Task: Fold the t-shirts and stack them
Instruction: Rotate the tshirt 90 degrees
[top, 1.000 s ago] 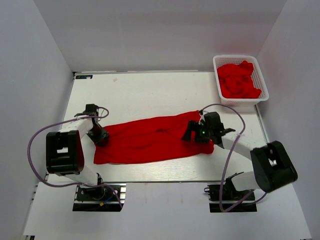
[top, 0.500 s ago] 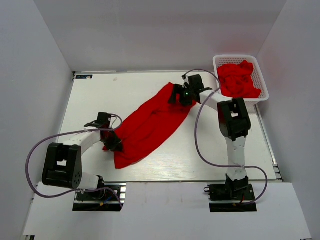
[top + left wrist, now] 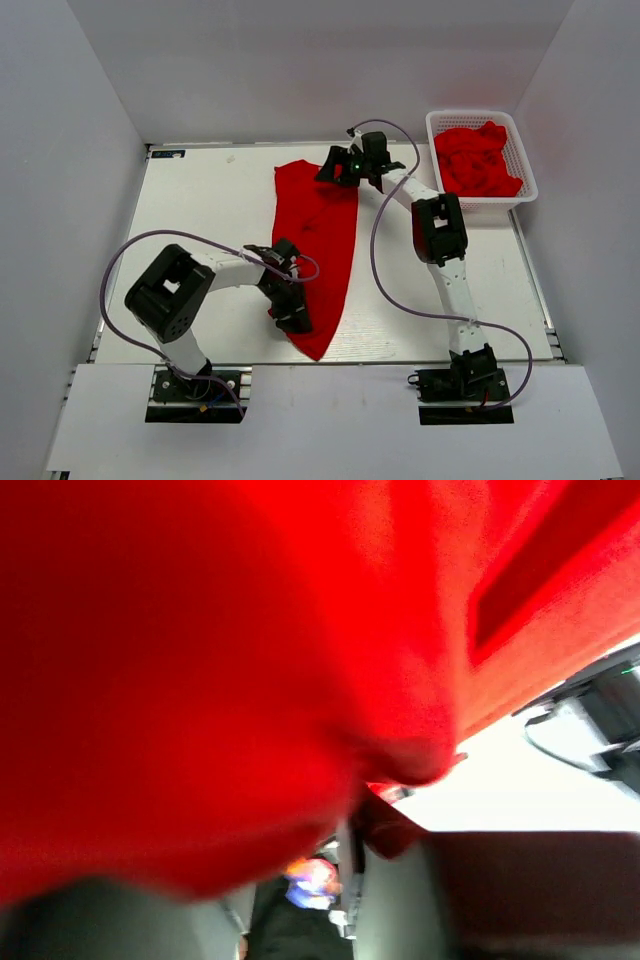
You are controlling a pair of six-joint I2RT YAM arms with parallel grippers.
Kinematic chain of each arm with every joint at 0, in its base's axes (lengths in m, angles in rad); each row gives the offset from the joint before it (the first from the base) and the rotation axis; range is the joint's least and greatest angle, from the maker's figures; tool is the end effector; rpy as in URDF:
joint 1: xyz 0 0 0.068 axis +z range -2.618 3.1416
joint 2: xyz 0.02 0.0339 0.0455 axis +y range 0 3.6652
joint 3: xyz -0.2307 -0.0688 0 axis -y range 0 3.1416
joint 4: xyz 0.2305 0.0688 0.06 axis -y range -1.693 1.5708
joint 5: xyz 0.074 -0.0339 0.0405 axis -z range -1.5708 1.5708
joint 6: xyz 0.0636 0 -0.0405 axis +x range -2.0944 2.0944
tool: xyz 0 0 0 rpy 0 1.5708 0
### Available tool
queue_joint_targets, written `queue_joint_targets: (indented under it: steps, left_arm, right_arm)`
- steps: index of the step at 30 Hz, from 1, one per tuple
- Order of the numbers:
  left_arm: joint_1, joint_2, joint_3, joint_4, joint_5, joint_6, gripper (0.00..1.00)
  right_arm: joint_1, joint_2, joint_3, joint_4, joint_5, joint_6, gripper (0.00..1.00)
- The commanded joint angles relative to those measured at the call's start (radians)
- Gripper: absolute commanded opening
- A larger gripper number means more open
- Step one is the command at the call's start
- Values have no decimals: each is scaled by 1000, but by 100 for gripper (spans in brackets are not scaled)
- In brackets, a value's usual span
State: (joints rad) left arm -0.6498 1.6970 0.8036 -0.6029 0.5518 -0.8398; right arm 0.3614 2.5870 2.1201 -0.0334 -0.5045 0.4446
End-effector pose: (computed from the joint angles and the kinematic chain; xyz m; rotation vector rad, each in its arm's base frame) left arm 0.1787 -0.1777 0.0726 0.2320 -2.7402 0.6419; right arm 0.5155 0.2277 0.1226 -0.2374 2.1486 1.0036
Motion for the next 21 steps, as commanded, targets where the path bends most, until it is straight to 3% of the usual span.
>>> queue_joint_targets:
  steps: [1,2,3,7,11,14,18,21]
  left_arm:
    - [-97,46,2,-152,-170,57,51]
    - [-108,30,34,-170,-170,67,55]
    - [-119,1,52,-216,-170,67,68]
    - [-137,-97,182,-363,-295,111,100]
    - [-137,-183,340,-489,-409,120,100]
    - [-113,-270,374,-515,-464,99,100]
    - [-103,-344,431,-595,-695,12,100]
    - [-77,-353,477,-643,-832,-31,100]
  right_arm:
    - [4,4,12,-39,52,-16,90]
    - [4,-20,5,-39,60,-35,90]
    - [5,-30,-5,-60,66,-44,90]
    - [11,-111,-34,-118,90,-102,90]
    - [19,-192,-63,-158,113,-158,90]
    - [34,-246,-74,-201,136,-211,90]
    - [76,-315,-83,-289,213,-259,90]
    - [128,-343,-86,-436,357,-273,90]
